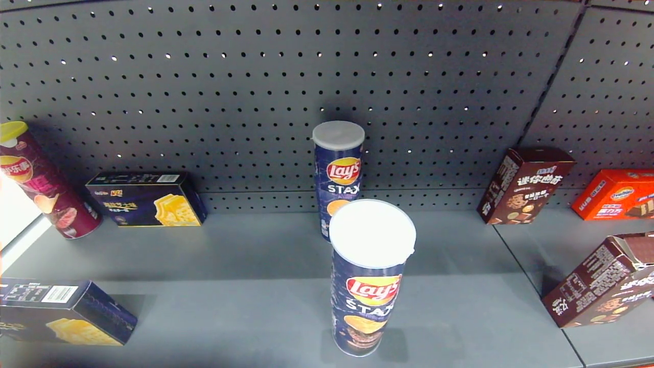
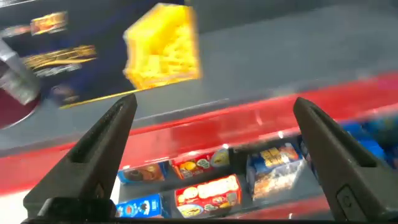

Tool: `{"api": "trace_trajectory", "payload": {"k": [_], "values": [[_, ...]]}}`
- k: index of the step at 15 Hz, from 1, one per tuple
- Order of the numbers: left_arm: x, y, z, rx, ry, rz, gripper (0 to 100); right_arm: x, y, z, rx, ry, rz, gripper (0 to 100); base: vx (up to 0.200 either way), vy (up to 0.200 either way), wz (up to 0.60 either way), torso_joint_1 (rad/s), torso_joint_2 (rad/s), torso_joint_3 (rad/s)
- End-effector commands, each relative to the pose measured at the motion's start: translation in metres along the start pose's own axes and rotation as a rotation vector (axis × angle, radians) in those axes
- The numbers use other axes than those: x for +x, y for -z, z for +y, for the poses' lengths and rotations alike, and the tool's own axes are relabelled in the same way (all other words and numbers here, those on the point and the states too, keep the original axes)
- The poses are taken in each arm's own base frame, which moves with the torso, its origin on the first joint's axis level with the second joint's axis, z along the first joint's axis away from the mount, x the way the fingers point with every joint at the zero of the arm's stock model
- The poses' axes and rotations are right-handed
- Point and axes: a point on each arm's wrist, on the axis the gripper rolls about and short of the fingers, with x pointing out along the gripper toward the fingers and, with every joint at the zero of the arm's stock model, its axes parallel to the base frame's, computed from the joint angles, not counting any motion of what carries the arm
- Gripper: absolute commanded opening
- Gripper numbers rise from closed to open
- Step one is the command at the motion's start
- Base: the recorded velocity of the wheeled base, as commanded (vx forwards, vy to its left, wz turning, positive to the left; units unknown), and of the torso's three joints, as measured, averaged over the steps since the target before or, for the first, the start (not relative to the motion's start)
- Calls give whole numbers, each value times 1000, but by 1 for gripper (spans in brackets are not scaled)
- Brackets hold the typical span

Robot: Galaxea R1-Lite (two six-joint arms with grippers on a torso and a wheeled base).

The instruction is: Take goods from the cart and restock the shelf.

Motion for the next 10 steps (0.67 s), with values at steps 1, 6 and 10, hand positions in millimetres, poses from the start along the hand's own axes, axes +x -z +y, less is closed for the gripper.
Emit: {"api": "trace_trajectory", "payload": {"k": [1, 6, 10], "values": [[0, 0, 0, 3, 6, 1, 100, 0, 0, 0, -1, 10, 0, 100, 0, 0, 0, 0, 0, 0], [0, 0, 0, -22, -4, 3, 100, 21, -168, -2, 78, 43, -192, 100, 0, 0, 0, 0, 0, 0], [0, 0, 0, -22, -4, 4, 100, 51, -197, 2, 18, -125, -132, 100, 0, 0, 0, 0, 0, 0]]}}
